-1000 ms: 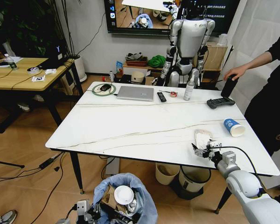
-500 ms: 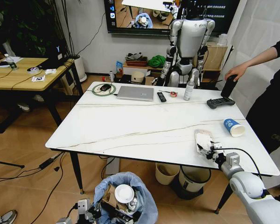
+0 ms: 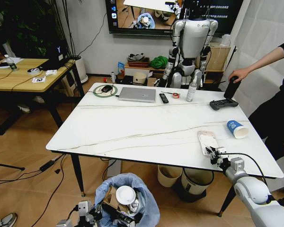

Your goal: Pick up the trash bin and place the trash from the table into it.

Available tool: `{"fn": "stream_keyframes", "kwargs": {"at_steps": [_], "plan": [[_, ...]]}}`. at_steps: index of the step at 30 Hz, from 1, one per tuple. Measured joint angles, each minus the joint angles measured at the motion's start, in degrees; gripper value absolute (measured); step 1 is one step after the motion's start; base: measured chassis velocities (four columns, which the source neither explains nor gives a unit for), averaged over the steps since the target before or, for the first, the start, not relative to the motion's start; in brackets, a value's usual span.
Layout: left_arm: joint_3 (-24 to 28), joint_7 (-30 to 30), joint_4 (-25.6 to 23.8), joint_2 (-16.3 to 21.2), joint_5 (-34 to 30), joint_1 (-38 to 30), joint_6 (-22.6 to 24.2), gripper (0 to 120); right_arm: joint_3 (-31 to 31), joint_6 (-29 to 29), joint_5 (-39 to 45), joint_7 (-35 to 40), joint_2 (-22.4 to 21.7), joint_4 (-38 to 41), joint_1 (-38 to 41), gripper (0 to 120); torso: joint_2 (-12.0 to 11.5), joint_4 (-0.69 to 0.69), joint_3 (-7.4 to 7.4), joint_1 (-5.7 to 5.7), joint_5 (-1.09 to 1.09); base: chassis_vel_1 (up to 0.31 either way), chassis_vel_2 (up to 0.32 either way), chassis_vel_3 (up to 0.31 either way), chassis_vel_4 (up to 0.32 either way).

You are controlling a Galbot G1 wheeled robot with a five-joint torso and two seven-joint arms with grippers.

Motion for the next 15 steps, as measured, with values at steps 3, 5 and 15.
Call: {"fn": "stream_keyframes", "kwargs": {"at_steps": [3, 5, 15], "plan": [[0.02, -0.02, -0.11, 0.00, -0.03, -0.06, 0.02, 0, 0.10, 0.80, 1.30, -0.01, 0.06, 0.36, -0.27, 0, 0.00, 0.00, 0.00, 0.00, 0.00, 0.000, 0.000, 0.000, 0.000], [0.04, -0.03, -0.20, 0.00, -0.12, -0.08, 0.04, 0, 0.21, 1.65, 2.37, -0.13, 0.08, 0.72, -0.56, 0, 0.00, 0.00, 0.00, 0.00, 0.01, 0.000, 0.000, 0.000, 0.000], [0.20, -0.06, -1.04, 0.07, -0.75, -0.07, 0.30, 0, -1.45, 13.87, 10.22, -8.84, -3.20, 9.12, -3.63, 0, 0.00, 0.00, 0.00, 0.00, 0.01, 0.000, 0.000, 0.000, 0.000]]}}
